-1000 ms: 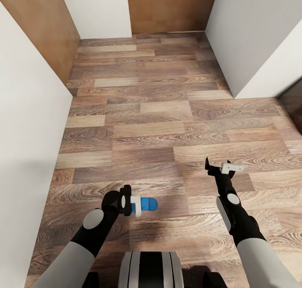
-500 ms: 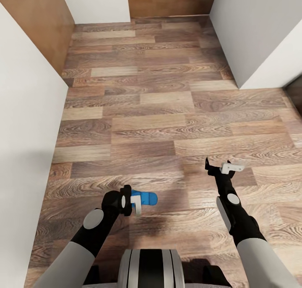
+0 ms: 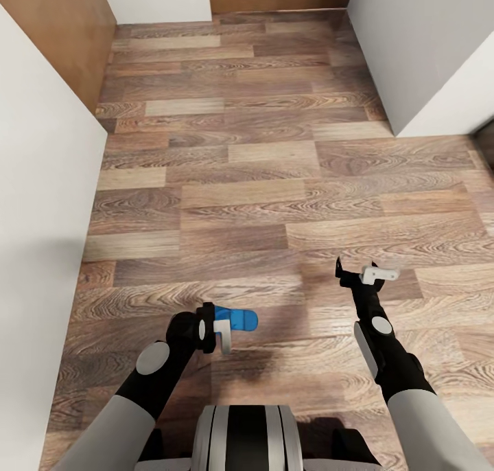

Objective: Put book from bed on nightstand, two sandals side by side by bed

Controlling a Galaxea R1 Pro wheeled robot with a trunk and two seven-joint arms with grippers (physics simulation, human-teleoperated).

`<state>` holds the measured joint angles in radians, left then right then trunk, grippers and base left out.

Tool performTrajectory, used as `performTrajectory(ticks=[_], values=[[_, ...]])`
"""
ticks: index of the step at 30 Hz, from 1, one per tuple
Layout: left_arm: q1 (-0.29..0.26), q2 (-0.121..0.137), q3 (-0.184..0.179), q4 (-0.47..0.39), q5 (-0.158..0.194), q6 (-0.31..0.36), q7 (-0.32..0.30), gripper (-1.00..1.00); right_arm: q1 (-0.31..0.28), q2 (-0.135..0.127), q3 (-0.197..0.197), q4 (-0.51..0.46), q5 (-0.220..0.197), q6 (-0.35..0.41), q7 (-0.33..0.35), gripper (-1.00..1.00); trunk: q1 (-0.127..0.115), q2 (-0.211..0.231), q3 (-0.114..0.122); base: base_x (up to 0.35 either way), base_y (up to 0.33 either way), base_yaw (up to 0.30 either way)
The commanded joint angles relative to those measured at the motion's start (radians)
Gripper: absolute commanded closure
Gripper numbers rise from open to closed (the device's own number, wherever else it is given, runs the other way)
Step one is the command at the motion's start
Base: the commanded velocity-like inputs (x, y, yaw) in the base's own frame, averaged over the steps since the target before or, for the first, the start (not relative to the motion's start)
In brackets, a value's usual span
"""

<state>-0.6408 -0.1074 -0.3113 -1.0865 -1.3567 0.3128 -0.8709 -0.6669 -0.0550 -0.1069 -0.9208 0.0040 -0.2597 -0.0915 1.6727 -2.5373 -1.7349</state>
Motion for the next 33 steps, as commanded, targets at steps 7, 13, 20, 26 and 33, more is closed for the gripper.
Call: performTrajectory(ticks=[7,13,20,26,33], values=[[0.000,0.001,-0.002,-0.001,-0.002,0.008,-0.005,-1.00,0.000,0.000,0.001,0.000,0.001,-0.003,-0.004,-1.00,0.002,-0.002,-0.024,0.000,0.000,0.000],[0.000,0.001,-0.002,-0.001,-0.002,0.008,-0.005,-1.00,0.000,0.000,0.001,0.000,0.001,-0.003,-0.004,-1.00,0.002,-0.002,-0.024,0.000,0.000,0.000],[0.000,0.001,-0.002,-0.001,-0.002,0.008,-0.006,-1.00,0.000,0.000,0.001,0.000,0.000,-0.003,-0.004,-1.00,0.002,-0.002,-0.024,0.000,0.000,0.000],[0.000,0.001,-0.002,-0.001,-0.002,0.008,-0.007,-1.00,0.000,0.000,0.001,0.001,0.000,-0.003,-0.004,-1.00,0.002,-0.002,-0.024,0.000,0.000,0.000],[0.000,0.001,-0.002,-0.001,-0.002,0.008,-0.008,-1.00,0.001,0.000,0.001,0.000,0.001,-0.003,-0.004,-1.00,0.002,-0.002,-0.024,0.011,0.000,0.000]])
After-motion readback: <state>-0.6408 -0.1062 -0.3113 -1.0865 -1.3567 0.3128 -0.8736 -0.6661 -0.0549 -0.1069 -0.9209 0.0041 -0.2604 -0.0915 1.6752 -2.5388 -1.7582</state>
